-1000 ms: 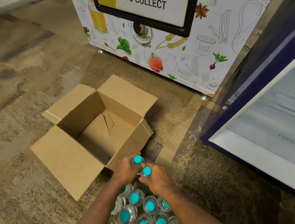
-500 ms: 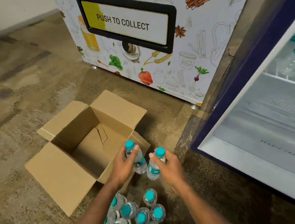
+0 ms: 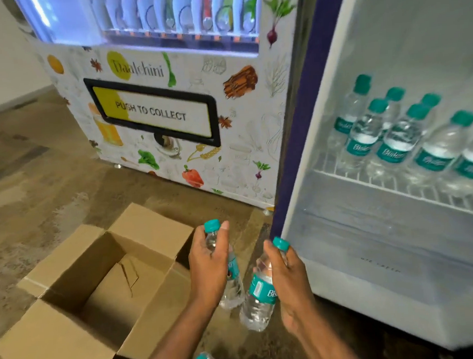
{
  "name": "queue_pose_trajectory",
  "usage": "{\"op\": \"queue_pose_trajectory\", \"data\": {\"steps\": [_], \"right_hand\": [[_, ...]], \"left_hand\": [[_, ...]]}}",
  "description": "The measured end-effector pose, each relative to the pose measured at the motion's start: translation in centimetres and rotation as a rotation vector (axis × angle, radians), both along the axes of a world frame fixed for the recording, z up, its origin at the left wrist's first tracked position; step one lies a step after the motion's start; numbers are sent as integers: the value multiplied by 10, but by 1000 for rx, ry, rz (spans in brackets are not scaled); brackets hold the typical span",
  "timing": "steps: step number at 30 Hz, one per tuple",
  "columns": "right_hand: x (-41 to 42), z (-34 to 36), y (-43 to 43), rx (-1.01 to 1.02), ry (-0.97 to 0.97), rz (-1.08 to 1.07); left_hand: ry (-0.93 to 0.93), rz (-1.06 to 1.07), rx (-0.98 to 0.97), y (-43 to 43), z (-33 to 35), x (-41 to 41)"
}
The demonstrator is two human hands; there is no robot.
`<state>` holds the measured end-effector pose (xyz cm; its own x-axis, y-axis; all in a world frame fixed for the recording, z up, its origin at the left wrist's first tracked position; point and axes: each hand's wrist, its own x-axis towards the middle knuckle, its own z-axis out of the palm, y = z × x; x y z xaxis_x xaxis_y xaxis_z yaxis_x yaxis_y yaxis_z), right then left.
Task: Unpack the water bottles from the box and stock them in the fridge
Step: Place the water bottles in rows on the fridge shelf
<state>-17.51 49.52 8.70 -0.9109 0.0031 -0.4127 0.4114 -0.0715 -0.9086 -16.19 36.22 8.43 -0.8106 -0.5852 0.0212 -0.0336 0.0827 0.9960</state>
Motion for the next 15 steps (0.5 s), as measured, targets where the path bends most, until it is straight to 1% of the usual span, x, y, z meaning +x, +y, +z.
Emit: {"op": "queue_pose_trajectory", "data": {"steps": [3, 7, 10, 12, 15], "right_hand": [[-5, 37, 18, -13, 23, -22], [-11, 87, 41, -80, 86, -19], [-14, 126, 58, -107, 132, -34], [-17, 149, 70, -105, 161, -55], [-21, 182, 87, -114, 200, -78]], "left_hand": [[14, -46, -14, 21, 42, -9], [44, -148, -94, 48, 97, -17], [71, -140, -144, 70, 134, -21], [130, -103, -185, 83, 160, -25], [283, -76, -284, 102, 197, -31]]}}
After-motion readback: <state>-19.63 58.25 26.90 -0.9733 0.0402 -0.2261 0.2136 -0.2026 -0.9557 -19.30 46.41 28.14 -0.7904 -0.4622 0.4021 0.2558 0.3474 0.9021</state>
